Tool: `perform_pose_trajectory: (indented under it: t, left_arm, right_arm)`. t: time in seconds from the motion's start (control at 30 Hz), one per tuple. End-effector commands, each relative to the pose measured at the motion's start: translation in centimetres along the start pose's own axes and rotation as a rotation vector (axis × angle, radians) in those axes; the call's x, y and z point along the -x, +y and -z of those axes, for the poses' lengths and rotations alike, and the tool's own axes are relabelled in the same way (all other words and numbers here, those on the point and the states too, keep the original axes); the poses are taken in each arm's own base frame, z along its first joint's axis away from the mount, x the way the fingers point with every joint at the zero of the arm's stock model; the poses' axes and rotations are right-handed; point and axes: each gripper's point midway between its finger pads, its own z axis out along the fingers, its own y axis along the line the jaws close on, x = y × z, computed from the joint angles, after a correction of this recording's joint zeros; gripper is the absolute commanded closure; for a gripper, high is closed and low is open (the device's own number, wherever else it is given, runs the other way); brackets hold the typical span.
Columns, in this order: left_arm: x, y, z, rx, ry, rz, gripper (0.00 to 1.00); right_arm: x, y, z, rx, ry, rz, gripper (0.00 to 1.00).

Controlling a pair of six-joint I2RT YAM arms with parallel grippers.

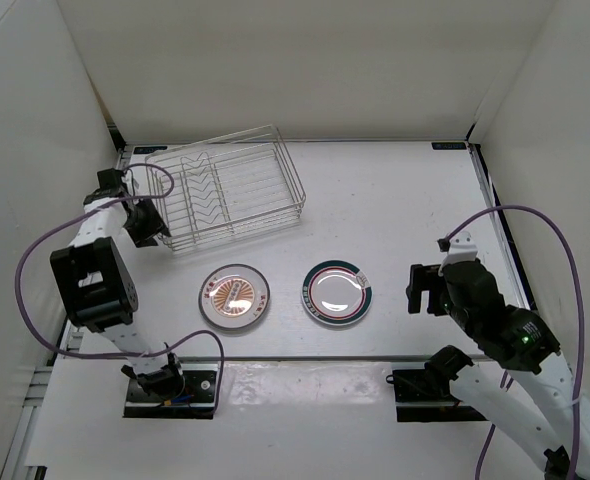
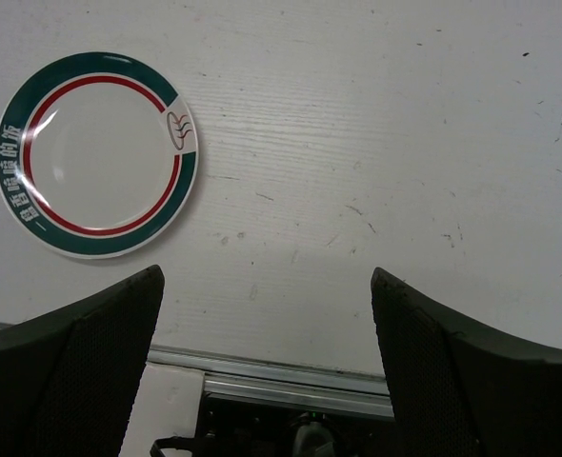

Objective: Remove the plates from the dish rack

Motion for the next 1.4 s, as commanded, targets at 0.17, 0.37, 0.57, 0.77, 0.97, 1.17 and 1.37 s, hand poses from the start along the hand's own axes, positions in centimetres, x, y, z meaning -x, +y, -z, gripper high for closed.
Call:
perform_pose_trajectory:
  t: [0.17,0.37,0.57,0.77,0.97,1.17,1.37]
  left_arm:
    - [5.1,0.0,0.0,-0.019,-0.072,0.083,0.58]
    - [7.3,0.3,-1.2,-0.004,-0.026,0.098,0.61]
    - [9.6,0.5,-2.9,0.001,0.0,0.143,0.57]
    - [11.0,-0.2,-3.7,-0.026,-0.024,0.164,0.0]
    - [11.9,0.4,0.7,0.035,-0.176,0.139,0.0]
    - [12.7,-2.5,7.6,-0.072,-0.325,0.1,0.0]
    - [7.3,-5.5,9.6,-0.199,-0.297,0.044,0.0]
  right_arm:
    - [2.6,0.0,0.1,-0.02,-0.05,0.017,0.1]
    - [2.7,0.4,-0.4,-0.016,-0.03,0.023,0.1]
    - [3.2,0.8,-0.6,-0.011,-0.014,0.04,0.1]
    - [3.7,1.1,-1.0,-0.019,0.006,0.026,0.1]
    - [5.2,0.9,-1.4,-0.058,0.009,0.069,0.1]
    - [3.5,0.8,-2.4,-0.092,0.112,0.094,0.1]
    - [2.1,-0.9,-3.1,-0.255,0.239,0.087,0.1]
